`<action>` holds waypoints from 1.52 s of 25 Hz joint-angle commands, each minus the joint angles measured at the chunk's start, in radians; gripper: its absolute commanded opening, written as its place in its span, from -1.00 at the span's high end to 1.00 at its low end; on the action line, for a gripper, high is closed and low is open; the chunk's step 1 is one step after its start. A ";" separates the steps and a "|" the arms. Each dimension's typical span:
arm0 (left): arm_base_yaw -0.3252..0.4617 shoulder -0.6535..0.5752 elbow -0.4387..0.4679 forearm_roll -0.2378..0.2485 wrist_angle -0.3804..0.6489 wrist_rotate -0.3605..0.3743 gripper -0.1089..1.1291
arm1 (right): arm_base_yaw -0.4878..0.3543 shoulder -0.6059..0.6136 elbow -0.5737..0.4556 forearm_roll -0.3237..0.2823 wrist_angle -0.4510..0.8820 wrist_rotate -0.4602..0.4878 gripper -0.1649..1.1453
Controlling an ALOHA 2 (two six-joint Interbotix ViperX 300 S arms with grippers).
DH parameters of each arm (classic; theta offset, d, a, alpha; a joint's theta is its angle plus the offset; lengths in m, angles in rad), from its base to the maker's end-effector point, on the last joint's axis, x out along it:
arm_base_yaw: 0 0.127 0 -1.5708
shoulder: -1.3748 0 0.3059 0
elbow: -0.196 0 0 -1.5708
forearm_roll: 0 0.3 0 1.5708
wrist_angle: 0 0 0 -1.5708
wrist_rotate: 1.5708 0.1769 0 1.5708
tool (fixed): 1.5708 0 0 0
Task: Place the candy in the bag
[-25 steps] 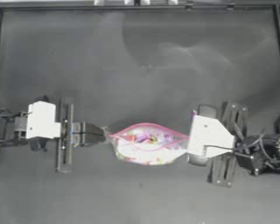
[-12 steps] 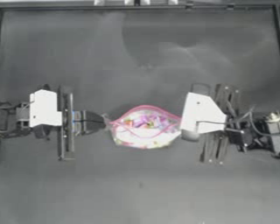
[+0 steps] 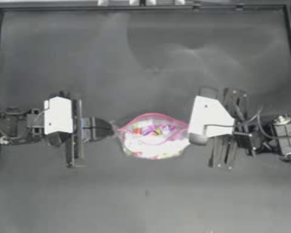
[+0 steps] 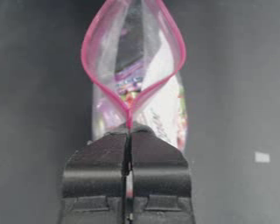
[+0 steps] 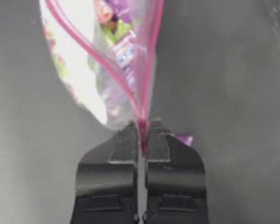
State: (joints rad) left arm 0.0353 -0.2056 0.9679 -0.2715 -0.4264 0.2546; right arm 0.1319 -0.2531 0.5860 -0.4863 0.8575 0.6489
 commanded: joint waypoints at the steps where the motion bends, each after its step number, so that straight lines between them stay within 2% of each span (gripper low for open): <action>1: 0.000 -0.012 -0.020 0.000 -0.005 -0.002 0.72 | -0.005 -0.005 -0.003 0.000 -0.043 0.003 0.68; 38: -0.009 0.164 -0.086 0.003 -0.008 0.000 0.72 | -0.048 0.115 0.069 0.003 -0.186 0.005 0.68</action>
State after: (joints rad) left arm 0.0276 -0.0307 0.9035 -0.2700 -0.4280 0.2531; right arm 0.0905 -0.1258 0.6642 -0.4847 0.6796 0.6519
